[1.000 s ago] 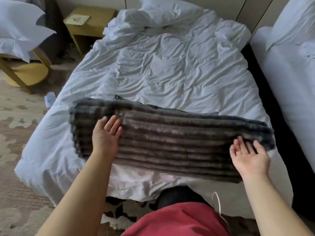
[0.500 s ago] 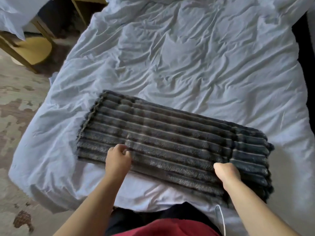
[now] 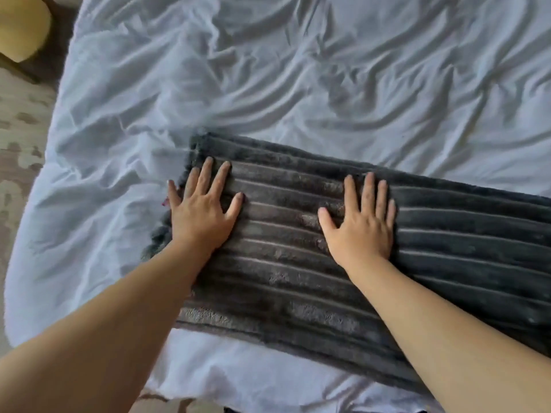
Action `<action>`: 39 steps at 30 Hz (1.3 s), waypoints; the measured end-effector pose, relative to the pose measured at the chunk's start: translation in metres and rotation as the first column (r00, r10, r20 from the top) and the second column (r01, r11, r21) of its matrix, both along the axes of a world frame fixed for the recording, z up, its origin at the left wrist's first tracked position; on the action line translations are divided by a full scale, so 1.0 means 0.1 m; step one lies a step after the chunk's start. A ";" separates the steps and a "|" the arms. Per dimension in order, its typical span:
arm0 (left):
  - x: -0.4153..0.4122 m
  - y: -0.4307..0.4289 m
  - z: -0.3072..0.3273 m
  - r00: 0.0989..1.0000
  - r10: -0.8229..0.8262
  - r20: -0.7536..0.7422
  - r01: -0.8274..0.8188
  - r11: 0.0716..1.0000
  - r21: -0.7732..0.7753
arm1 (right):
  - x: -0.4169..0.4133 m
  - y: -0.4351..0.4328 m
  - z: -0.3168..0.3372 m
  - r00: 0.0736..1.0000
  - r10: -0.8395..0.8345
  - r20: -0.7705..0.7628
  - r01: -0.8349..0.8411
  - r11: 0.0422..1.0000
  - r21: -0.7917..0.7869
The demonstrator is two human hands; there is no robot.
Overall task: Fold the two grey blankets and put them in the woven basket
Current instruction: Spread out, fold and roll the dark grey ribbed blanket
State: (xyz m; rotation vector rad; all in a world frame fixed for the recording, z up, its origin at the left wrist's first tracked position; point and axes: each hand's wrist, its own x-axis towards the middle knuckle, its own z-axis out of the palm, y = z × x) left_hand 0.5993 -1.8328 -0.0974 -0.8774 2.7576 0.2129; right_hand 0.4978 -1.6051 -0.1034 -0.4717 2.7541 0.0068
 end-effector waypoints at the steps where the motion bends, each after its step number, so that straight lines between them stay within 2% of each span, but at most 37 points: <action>1: 0.03 -0.04 -0.14 0.999 -0.020 -0.032 0.021 0.999 0.032 | -0.01 0.03 -0.14 1.000 0.005 -0.012 -0.005 1.000 0.015; 4: 0.01 -0.04 -0.52 0.980 -0.008 -0.201 0.025 0.997 0.078 | -0.02 -0.09 -0.48 0.997 0.000 -0.082 0.001 1.000 0.003; 8: -0.04 -0.10 -0.98 0.917 -0.010 -0.400 0.031 0.999 0.045 | -0.04 -0.15 -0.85 0.977 -0.019 -0.213 0.009 0.999 -0.048; 12: -0.06 -0.09 -1.30 0.882 -0.020 -0.472 0.026 1.000 0.005 | -0.04 -0.17 -1.15 0.952 -0.022 -0.304 -0.019 0.991 -0.131; 18: -0.09 -0.05 -1.11 0.910 0.016 -0.414 -0.008 1.000 0.019 | -0.05 -0.18 -1.14 0.965 -0.042 -0.259 0.003 0.989 -0.146; 22: -0.20 0.03 -0.68 0.976 0.080 -0.204 -0.069 0.996 0.062 | -0.06 -0.20 -1.00 0.985 -0.042 -0.169 0.022 0.992 -0.120; 25: -0.32 0.17 -0.35 0.984 0.157 -0.085 -0.154 0.987 0.040 | -0.07 -0.22 -0.82 0.996 -0.032 -0.088 0.025 0.996 -0.084; 28: -0.54 0.68 -0.02 0.961 0.256 -0.107 -0.256 0.967 0.016 | -0.11 -0.13 -0.57 0.999 0.030 0.019 -0.027 0.993 -0.116; 31: -0.88 1.61 0.20 0.942 0.294 -0.162 -0.268 0.949 0.166 | -0.22 0.33 -0.29 0.974 0.223 0.035 -0.212 0.958 -0.193; 34: -1.15 2.61 0.18 0.952 0.259 -0.164 -0.190 0.918 0.347 | -0.41 1.12 -0.15 0.944 0.329 -0.017 -0.330 0.943 -0.049; 36: -1.21 3.11 0.02 0.964 0.224 -0.141 -0.154 0.908 0.390 | -0.57 1.68 -0.10 0.965 0.256 -0.059 -0.258 0.966 -0.020; 39: -1.15 3.45 -0.30 0.980 0.163 -0.116 -0.126 0.953 0.277 | -0.76 2.49 -0.05 0.992 0.064 -0.110 -0.066 0.998 -0.022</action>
